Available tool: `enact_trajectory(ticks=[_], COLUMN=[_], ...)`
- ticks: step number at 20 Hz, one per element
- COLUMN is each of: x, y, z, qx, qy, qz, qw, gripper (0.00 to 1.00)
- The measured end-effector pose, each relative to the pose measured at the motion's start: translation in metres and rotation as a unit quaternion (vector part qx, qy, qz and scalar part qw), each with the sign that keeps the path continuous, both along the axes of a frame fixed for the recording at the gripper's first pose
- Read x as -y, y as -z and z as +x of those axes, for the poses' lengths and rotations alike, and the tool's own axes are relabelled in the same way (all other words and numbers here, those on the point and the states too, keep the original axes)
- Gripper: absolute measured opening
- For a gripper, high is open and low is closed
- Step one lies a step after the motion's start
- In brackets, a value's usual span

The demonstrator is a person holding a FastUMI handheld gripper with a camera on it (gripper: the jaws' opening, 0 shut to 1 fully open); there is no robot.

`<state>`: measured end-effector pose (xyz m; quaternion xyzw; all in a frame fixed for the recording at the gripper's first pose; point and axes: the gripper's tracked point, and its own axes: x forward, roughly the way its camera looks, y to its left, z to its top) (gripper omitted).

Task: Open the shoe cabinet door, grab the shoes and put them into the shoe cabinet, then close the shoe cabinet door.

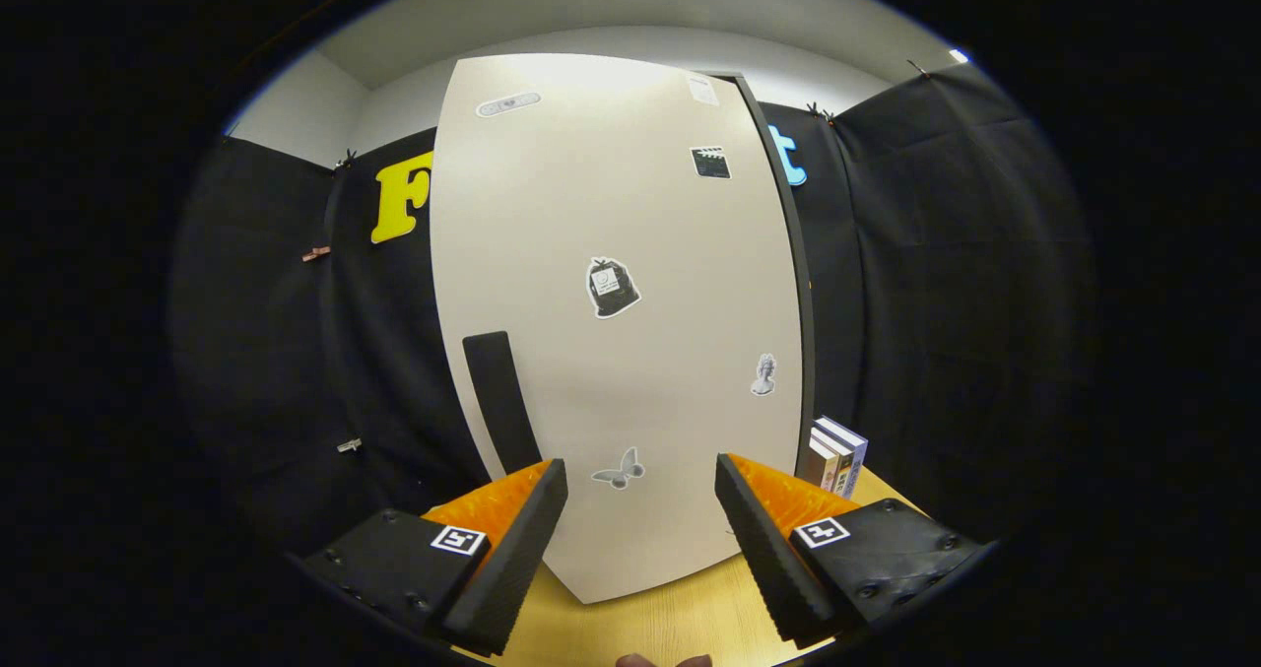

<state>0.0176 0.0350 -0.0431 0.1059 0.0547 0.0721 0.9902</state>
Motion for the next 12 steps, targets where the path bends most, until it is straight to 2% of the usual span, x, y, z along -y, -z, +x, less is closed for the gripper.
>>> enact_trajectory(ticks=[12], x=[-0.012], y=[-0.007], z=[-0.001], qx=[0.012], qy=[-0.013], qz=[-0.012], qw=[1.0], gripper=[0.98])
